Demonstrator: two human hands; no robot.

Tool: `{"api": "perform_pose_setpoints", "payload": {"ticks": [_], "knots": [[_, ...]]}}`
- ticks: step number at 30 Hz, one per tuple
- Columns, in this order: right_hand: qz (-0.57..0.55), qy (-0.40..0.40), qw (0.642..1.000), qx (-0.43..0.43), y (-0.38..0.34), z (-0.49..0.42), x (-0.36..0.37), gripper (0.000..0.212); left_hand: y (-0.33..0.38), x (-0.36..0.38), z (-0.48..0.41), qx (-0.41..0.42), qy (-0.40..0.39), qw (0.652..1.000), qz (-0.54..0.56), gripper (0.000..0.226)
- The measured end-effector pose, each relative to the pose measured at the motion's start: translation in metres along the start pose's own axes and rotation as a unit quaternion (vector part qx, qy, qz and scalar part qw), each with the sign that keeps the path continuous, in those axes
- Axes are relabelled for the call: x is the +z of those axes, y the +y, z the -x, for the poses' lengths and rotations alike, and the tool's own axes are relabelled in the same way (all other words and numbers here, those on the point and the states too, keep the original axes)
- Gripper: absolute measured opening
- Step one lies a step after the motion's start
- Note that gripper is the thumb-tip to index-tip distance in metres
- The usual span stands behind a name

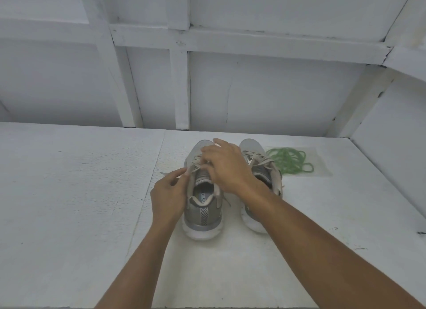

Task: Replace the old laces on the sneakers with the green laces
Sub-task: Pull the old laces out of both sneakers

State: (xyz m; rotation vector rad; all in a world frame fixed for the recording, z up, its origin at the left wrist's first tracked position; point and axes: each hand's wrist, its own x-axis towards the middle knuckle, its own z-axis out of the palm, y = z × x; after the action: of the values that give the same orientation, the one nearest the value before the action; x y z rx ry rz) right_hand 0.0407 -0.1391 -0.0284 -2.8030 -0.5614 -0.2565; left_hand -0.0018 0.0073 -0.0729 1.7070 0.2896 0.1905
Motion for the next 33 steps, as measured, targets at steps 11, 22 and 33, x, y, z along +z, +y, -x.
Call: {"api": "perform_pose_setpoints", "payload": {"ticks": [11, 22, 33], "knots": [[-0.082, 0.120, 0.989, 0.006, 0.002, 0.002, -0.017, 0.030, -0.002, 0.000, -0.001, 0.000, -0.010, 1.000, 0.005, 0.016], [0.018, 0.056, 0.998, -0.032, -0.009, 0.001, 0.011, 0.025, -0.002, 0.001, -0.001, 0.010, -0.002, 1.000, -0.013, 0.014], [-0.169, 0.120, 0.976, 0.069, 0.022, -0.004, -0.030, 0.011, -0.002, -0.001, -0.001, 0.012, -0.007, 1.000, -0.005, 0.011]]}}
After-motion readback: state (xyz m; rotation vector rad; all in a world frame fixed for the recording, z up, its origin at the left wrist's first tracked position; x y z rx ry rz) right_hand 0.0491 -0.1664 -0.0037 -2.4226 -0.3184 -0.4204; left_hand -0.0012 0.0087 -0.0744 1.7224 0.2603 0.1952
